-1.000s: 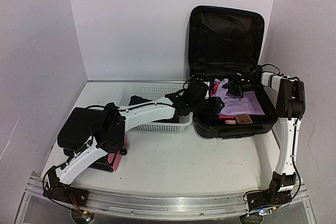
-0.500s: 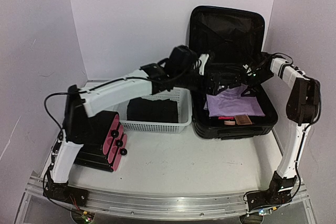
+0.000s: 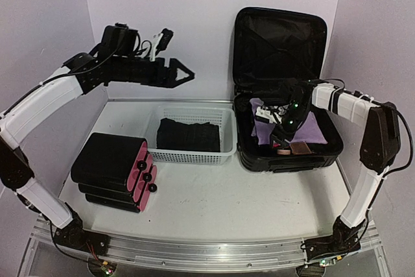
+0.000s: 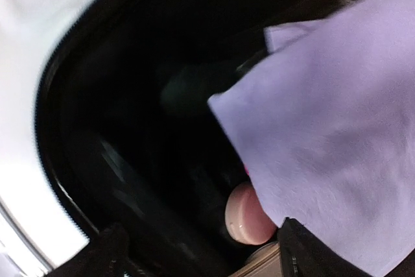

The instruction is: Open, take out, and arrange the luggage

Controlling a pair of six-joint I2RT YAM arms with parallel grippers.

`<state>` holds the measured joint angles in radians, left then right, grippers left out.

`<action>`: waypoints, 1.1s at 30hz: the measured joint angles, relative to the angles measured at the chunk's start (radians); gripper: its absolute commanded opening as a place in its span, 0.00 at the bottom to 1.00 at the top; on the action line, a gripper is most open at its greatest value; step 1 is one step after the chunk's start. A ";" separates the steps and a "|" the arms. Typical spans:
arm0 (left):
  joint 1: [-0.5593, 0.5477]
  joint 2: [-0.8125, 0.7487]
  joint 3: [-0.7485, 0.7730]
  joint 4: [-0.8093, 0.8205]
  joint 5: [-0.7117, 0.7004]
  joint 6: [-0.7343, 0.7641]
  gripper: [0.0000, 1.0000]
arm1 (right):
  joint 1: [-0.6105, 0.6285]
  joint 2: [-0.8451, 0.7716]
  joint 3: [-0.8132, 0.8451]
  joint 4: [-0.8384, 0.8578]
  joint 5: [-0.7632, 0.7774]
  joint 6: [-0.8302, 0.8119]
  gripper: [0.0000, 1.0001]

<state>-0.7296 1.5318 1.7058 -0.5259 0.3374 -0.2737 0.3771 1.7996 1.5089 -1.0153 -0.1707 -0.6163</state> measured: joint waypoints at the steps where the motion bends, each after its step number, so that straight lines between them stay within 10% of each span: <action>1: 0.019 -0.027 -0.029 -0.021 -0.007 0.013 0.91 | 0.009 -0.001 -0.020 0.008 0.016 -0.049 0.56; 12: 0.056 -0.288 -0.193 -0.216 -0.087 0.170 0.92 | 0.034 -0.002 -0.066 0.163 0.015 -0.386 0.64; 33: 0.062 -0.294 -0.245 -0.242 -0.093 0.151 0.92 | 0.056 0.067 -0.113 0.391 0.103 -0.648 0.75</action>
<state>-0.6674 1.2373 1.4609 -0.7677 0.2443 -0.1230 0.4328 1.8664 1.3964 -0.6247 -0.0673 -1.2640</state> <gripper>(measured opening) 0.918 0.749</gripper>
